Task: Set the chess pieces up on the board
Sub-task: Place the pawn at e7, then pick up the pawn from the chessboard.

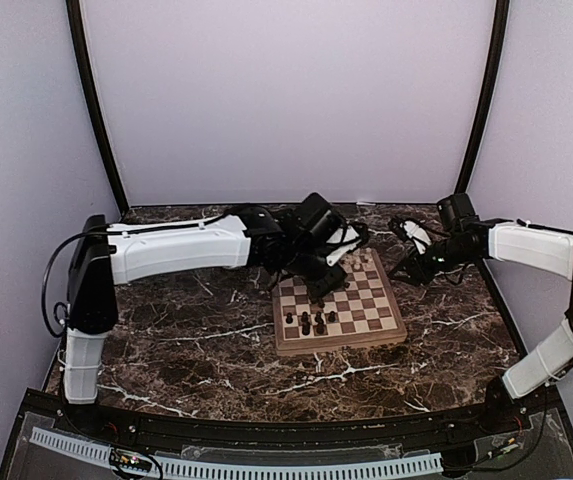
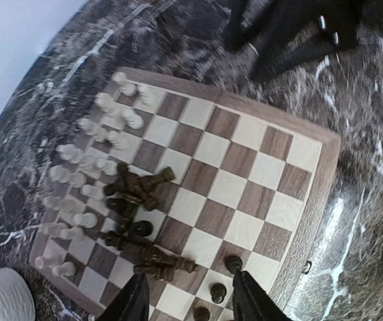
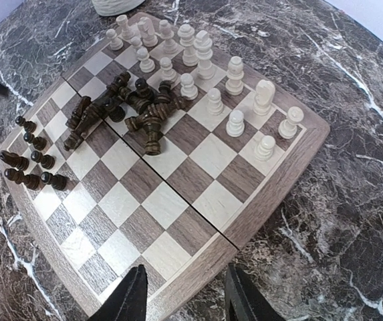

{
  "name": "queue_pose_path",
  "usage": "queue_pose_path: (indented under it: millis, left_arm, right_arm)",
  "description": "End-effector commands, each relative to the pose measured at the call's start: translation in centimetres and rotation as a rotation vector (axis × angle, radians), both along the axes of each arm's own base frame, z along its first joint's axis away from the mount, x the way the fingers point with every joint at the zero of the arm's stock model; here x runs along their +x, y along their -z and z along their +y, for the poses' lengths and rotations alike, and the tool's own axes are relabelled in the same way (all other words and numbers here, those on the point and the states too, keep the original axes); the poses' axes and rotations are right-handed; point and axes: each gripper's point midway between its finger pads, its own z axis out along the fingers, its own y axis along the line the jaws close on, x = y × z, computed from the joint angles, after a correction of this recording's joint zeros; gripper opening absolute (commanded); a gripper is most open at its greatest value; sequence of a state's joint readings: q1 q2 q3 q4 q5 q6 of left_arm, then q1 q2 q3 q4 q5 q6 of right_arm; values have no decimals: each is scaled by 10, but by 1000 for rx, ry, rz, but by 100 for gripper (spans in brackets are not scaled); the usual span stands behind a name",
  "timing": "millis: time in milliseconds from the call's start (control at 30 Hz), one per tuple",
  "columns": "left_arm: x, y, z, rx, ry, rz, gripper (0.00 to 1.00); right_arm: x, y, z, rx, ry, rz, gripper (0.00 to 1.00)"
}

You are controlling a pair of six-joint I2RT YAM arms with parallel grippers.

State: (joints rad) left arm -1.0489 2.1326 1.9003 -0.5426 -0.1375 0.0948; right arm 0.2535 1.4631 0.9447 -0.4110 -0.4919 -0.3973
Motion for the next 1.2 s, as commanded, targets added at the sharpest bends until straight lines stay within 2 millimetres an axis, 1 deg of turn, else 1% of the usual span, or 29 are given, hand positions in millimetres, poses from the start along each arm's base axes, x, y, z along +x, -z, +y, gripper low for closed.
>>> queue_pose_path:
  millis: [0,33,67,100,133,167,200,233,267,300,333,433,533,700,833,900,1000,1067,1133,1167]
  left_arm:
    - [37,-107,39,-379,-186,-47,47]
    - [40,-110,45,-434,-227,2,48]
    - [43,-111,56,-488,-229,48,48]
    - [49,-119,69,-545,-267,86,48]
    - [46,-109,71,-568,-255,127,48]
    - [49,-114,81,-598,-278,134,48]
    - [50,-103,86,-596,-290,136,48]
    - [50,-106,91,-603,-294,119,48]
    - [50,-98,94,-595,-303,111,48]
    - [49,-99,97,-595,-303,103,48]
    - [49,-95,99,-587,-306,100,48]
    - [48,-95,100,-585,-300,84,48]
    - [47,-97,99,-586,-291,90,48]
    - [47,-104,103,-598,-299,68,48]
    - [49,-104,105,-594,-309,56,48]
    - [50,-104,106,-592,-316,52,48]
    - [51,-106,108,-591,-324,42,48]
    - [51,-107,110,-592,-328,36,48]
    - [51,-108,110,-592,-329,34,49]
    - [51,-108,110,-592,-329,33,49]
  right_arm:
    - [6,-1,26,-36,-33,-26,40]
    - [7,2,31,-54,-41,-29,39]
    - [7,6,36,-70,-51,-29,38]
    - [8,7,43,-83,-61,-34,38]
    - [8,11,48,-95,-70,-34,37]
    - [8,14,54,-101,-82,-31,37]
    - [9,18,59,-108,-92,-29,37]
    - [10,23,64,-116,-99,-25,36]
    - [10,26,70,-123,-109,-21,36]
    - [11,31,74,-130,-118,-11,36]
    - [11,34,79,-134,-128,-6,36]
    - [20,43,88,-153,-129,-6,37]
    - [28,49,92,-166,-125,7,37]
    - [31,54,98,-162,-135,20,37]
    - [32,47,105,-157,-148,0,37]
    - [32,39,109,-162,-155,-18,36]
    - [24,28,123,-160,-189,-47,34]
    - [16,24,133,-162,-219,-58,33]
    - [11,24,141,-169,-241,-56,32]
    - [12,26,142,-178,-234,-54,31]
